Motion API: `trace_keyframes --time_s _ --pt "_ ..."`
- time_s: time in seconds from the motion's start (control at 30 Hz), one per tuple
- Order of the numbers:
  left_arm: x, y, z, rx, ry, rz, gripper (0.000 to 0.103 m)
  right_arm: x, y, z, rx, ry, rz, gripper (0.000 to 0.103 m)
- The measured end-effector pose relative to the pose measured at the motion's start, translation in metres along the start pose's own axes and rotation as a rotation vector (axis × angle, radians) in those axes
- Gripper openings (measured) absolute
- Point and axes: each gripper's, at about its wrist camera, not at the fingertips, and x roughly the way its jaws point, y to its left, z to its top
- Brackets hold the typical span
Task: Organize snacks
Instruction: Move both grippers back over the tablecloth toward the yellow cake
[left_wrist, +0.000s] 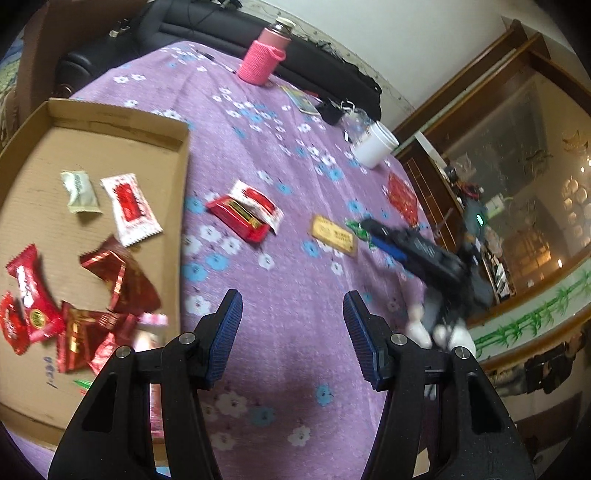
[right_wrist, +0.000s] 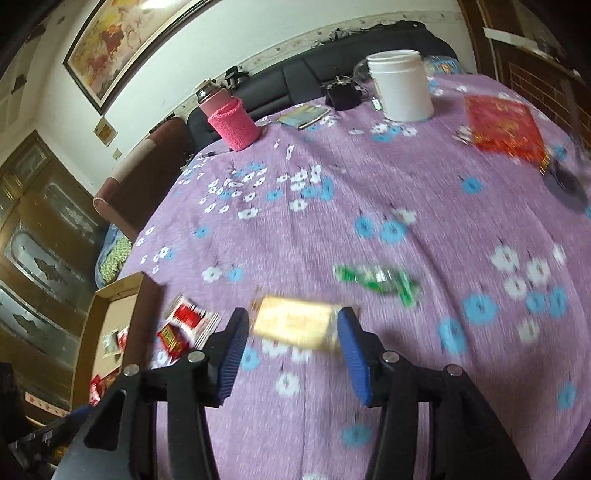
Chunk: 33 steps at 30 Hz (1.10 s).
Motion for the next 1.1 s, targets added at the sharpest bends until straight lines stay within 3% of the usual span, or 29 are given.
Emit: trace_keyframes --time_s 0.23,0.5,0.6,0.8,1.0,1.1 --pt "0.005 -0.006 -0.005 0.01 0.014 0.016 0.056 0.04 0.0 0.012 -0.031 0.069 -0.02 0.058" --pt "0.012 0.002 -0.006 -0.027 0.024 0.023 0.056 0.043 0.02 -0.006 -0.115 0.12 0.018 0.066" --pt "0.013 0.002 -0.007 -0.026 0.03 0.02 0.056 0.043 0.031 -0.02 -0.164 0.158 0.031 0.067" --pt "0.013 0.004 -0.009 -0.03 0.032 0.021 0.056 0.026 0.054 -0.058 -0.37 0.169 -0.075 0.067" --pt "0.019 0.005 -0.013 -0.036 0.047 0.017 0.056 0.006 0.044 -0.074 -0.399 0.215 -0.07 0.067" --pt "0.026 0.002 -0.016 -0.035 0.065 0.009 0.056 0.001 0.047 -0.073 -0.426 0.168 -0.092 0.066"
